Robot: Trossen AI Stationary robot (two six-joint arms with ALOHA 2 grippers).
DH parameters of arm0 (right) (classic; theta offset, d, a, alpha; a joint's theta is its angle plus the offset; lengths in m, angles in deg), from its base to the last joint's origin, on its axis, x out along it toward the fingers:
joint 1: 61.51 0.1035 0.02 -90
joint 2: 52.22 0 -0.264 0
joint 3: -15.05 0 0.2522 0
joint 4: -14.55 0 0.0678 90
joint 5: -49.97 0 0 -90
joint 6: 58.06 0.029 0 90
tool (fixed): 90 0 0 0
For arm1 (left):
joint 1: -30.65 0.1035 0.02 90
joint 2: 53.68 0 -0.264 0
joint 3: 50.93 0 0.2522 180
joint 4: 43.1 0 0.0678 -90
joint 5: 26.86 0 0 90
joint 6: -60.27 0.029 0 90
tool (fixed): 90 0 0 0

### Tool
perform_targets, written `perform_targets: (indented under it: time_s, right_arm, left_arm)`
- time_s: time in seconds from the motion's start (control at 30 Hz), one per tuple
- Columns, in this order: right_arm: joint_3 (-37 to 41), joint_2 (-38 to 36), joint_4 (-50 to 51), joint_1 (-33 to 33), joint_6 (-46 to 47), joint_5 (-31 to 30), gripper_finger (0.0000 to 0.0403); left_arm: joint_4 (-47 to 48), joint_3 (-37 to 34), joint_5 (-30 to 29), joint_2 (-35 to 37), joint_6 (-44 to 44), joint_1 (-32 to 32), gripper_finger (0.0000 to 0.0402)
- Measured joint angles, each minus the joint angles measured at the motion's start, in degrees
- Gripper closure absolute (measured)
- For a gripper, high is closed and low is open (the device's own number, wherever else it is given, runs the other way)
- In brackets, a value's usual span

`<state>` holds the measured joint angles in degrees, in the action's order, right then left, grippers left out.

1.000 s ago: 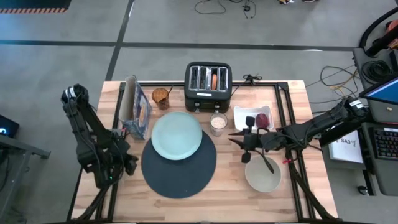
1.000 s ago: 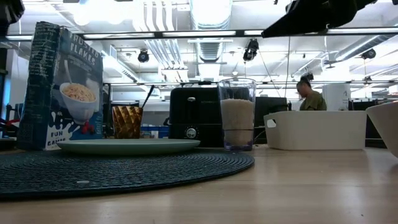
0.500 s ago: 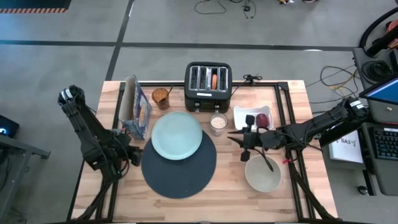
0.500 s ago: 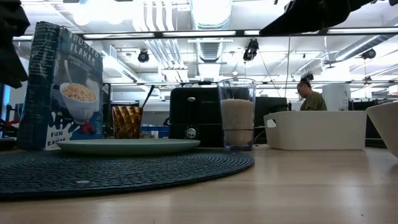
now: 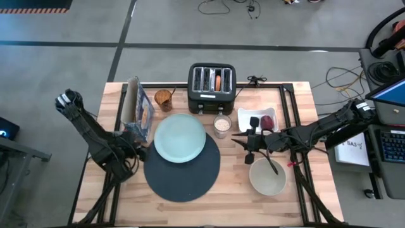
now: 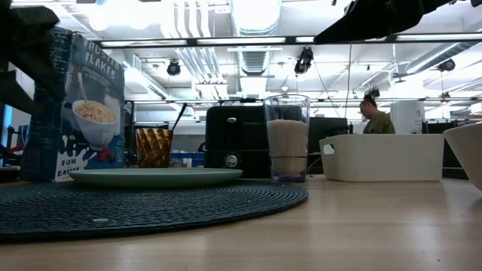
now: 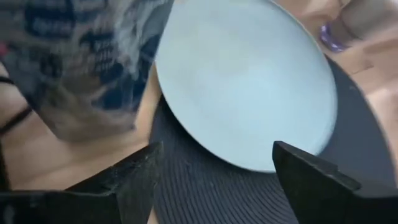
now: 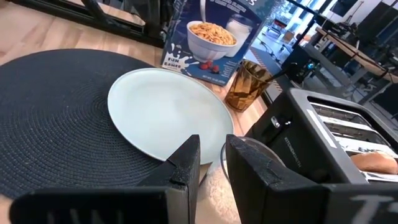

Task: Arrange a breakfast setting
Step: Pour the cereal from the blue cereal box into the gray bowl

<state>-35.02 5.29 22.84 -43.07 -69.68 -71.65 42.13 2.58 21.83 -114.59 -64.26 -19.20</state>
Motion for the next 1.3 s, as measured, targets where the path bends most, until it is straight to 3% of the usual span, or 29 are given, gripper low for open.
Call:
perform_targets:
  time_s: [0.13,0.3,0.77,0.93,1.07,1.13,1.23,1.3]
  right_arm:
    - [-0.01,0.00,0.01,-0.03,0.24,0.00,0.0335]
    - [-0.02,0.00,0.00,-0.47,1.31,0.00,0.0335]
    - [-0.02,0.02,-1.05,-0.48,2.19,-0.01,0.0335]
    - [-0.02,0.02,-0.92,-0.48,2.19,0.02,0.0335]
    - [-0.02,0.02,-0.87,-0.48,2.18,0.02,0.0335]
    - [-0.02,0.02,-0.87,-0.48,2.07,0.04,0.0335]
    - [-0.02,0.02,-0.86,-0.48,1.77,0.04,0.0335]
    - [-0.02,0.02,-0.91,-0.48,1.47,0.02,0.0335]
  left_arm:
    - [2.98,2.69,1.84,-4.11,1.78,1.51,0.0133]
    - [18.18,10.39,7.60,-9.61,-1.11,1.10,0.0136]
    - [18.03,11.41,10.59,-13.68,0.89,-0.25,0.0131]
    - [18.00,11.37,11.16,-14.77,0.94,-0.24,0.0099]
    - [18.56,11.11,13.41,-14.50,-0.17,-0.13,0.0042]
    - [18.40,11.07,11.13,-14.42,-0.43,-0.12,0.0016]
    - [15.73,11.06,7.41,-14.81,0.26,0.10,0.0008]
    - [17.12,10.38,7.35,-15.64,-4.34,1.03,0.0018]
